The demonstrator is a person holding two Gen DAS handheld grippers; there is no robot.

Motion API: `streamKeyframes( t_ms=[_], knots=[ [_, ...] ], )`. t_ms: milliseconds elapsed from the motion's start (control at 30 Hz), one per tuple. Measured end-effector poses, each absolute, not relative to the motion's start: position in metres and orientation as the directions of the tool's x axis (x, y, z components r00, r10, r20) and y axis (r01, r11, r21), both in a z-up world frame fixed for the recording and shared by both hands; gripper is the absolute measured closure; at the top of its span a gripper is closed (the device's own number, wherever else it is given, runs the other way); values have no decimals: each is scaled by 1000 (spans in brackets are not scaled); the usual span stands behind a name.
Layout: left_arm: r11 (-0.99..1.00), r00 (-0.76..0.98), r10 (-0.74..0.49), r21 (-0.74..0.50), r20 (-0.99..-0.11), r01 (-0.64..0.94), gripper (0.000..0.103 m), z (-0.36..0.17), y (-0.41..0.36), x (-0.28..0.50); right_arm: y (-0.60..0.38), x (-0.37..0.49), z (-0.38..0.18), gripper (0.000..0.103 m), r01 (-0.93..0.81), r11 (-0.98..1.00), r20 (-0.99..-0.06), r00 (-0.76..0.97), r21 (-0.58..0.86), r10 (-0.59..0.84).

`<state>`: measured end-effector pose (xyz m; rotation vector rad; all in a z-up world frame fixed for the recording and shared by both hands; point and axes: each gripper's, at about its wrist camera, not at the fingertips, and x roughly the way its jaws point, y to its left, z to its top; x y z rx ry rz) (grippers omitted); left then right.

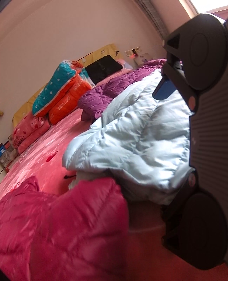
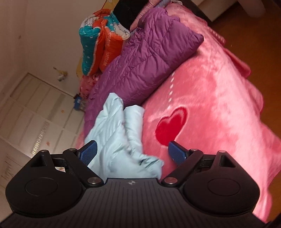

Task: Fold large clothes

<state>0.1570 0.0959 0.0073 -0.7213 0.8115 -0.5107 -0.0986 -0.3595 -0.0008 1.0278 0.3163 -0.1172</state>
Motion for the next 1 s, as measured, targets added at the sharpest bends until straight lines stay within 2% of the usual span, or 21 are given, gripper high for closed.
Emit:
streamKeyframes(
  t_ms=[367, 533, 633, 767, 867, 900, 933, 967, 1000],
  knots=[
    [650, 531, -695, -740, -485, 175, 2, 8, 84, 180, -379, -41, -5, 0, 36, 555, -276, 893, 831, 356],
    [654, 476, -716, -728, -510, 203, 1, 10, 78, 190, -355, -11, 3, 0, -46, 605, -324, 811, 795, 487],
    [657, 446, -723, -724, -528, 209, 1, 10, 75, 196, -342, 2, 5, 0, -69, 632, -351, 783, 772, 514],
    [668, 440, -716, -716, -542, 205, 2, 11, 71, 196, -343, 3, 3, 0, -82, 572, -299, 788, 816, 539],
    [702, 460, -686, -680, -564, 213, 11, 14, 66, 192, -338, 3, 6, 0, -75, 593, -308, 798, 802, 518],
    [711, 466, -677, -669, -569, 215, 19, 16, 64, 190, -334, 2, 8, 0, -61, 617, -328, 803, 785, 497],
    [716, 471, -672, -664, -571, 216, 26, 17, 64, 189, -329, 2, 11, 5, -53, 638, -344, 806, 768, 481],
    [719, 476, -669, -661, -571, 216, 30, 19, 63, 187, -327, 3, 14, 8, -48, 655, -354, 810, 754, 467],
    [723, 481, -664, -656, -572, 218, 37, 20, 62, 186, -324, 2, 17, 17, -45, 664, -358, 815, 746, 457]
  ],
)
